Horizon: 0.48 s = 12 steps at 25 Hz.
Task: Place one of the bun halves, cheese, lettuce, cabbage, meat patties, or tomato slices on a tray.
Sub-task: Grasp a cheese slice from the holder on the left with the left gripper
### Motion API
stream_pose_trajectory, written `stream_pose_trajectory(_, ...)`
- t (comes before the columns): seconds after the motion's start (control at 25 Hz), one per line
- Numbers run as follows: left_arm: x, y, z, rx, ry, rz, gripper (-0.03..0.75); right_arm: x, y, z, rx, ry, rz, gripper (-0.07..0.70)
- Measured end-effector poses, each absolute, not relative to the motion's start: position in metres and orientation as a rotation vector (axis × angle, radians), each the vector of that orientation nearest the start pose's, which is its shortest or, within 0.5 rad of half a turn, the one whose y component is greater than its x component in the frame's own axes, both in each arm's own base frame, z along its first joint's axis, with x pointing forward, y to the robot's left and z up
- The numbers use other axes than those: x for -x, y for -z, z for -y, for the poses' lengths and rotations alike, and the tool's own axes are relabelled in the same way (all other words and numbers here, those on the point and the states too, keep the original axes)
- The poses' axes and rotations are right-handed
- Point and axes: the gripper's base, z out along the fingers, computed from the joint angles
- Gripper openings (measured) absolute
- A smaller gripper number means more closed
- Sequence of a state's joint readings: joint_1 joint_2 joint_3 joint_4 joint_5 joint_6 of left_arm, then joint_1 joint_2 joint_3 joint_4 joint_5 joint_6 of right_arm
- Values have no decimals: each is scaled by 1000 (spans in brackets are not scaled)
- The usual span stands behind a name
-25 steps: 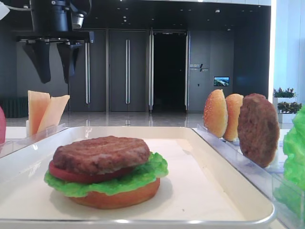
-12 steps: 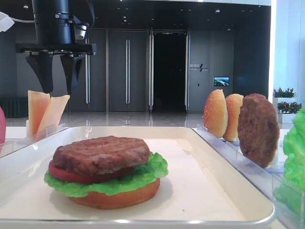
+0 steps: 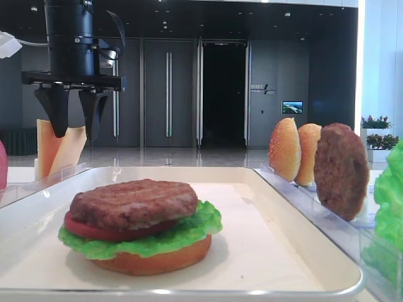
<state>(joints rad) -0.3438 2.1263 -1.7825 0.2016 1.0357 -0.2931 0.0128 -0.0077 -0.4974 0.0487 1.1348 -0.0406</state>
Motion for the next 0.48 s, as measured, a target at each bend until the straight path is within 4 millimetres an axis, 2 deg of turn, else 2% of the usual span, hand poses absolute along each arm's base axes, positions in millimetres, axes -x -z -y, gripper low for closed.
stream_pose_trajectory(0.48,-436,-209,138,-196,-157,-2809,411,9,-271,-4,61,-42,-2112,251)
